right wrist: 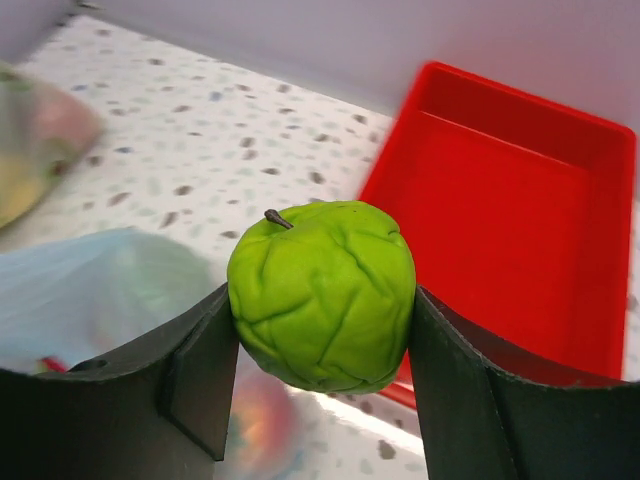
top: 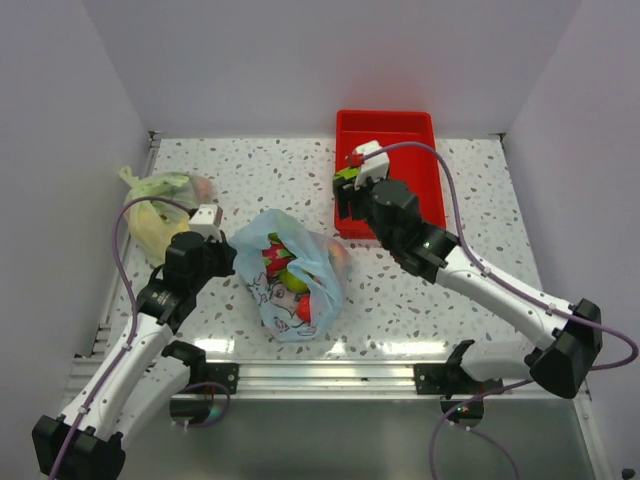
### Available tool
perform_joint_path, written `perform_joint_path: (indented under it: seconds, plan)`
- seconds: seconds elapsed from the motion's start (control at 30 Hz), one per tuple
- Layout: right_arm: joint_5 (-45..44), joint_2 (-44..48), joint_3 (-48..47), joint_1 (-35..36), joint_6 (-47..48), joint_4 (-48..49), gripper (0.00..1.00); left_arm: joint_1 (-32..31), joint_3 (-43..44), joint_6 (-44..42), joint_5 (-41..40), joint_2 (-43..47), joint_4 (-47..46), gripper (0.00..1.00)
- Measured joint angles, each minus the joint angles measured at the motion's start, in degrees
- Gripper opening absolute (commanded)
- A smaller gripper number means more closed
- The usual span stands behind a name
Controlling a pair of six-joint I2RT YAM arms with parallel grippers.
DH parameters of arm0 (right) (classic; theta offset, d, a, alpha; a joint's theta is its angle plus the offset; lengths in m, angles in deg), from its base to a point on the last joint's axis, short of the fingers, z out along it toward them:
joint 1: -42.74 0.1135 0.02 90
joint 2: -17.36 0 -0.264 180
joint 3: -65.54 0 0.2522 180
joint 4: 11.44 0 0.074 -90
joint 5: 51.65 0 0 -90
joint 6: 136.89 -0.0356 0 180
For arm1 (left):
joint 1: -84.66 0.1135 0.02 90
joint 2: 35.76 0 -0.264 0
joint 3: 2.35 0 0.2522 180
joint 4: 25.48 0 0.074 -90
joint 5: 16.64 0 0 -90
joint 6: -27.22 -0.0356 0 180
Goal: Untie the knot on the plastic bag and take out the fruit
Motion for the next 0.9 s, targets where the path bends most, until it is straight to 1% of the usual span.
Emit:
perform_joint_path:
  seconds: [0.13,0.2,0.3,0.4,0.5,0.53,0.6,0.63,0.7,0.83,0.9]
  plan:
    - [-2.12,-4.55,0.04,-9.99,-2.86,-2.01,0.21,0.0,-0.02,0.0,0.0,0.0,-0.02,0.0]
    - [-1.86,-8.28,0.04,-14.43,-4.55,-3.15,0.26,0.0,0.0,0.0,0.0,0.0,-0.02,0.0]
    - [0.42,-14.23,0.02,-19.41,-7.06,-4.42,0.31,0.0,0.0,0.0,-0.02,0.0,-0.02,0.0]
    - [2.56,-20.52,-0.68,-22.56,-9.14,-6.23,0.37,0.0,-0.02,0.0,0.0,-0.02,-0.02,0.0]
    - [5.55,-25.51,-2.29,-23.06,-10.58,-7.93,0.57,0.0,-0.02,0.0,0.0,-0.11,-0.02,0.0]
    - [6.95,-26.86,-3.06,-22.97,-10.99,-8.31,0.71,0.0,-0.02,0.0,0.0,-0.15,-0.02,0.0]
    - [9.68,-28.79,-4.57,-22.77,-11.89,-9.07,0.83,0.0,0.0,0.0,0.0,-0.15,-0.02,0.0]
    - [10.78,-29.38,-5.25,-22.67,-12.17,-9.38,0.92,0.0,-0.02,0.0,0.0,-0.15,-0.02,0.0]
    - [12.74,-29.62,-5.79,-22.56,-12.68,-9.51,0.99,0.0,-0.02,0.0,0.0,-0.15,-0.02,0.0]
    - [15.72,-28.65,-6.1,-22.53,-12.74,-9.92,0.99,0.0,-0.02,-0.02,0.0,-0.15,-0.02,0.0]
    - [16.92,-26.93,-6.12,-22.25,-12.63,-11.61,0.98,0.0,-0.02,-0.02,0.0,-0.15,-0.02,0.0]
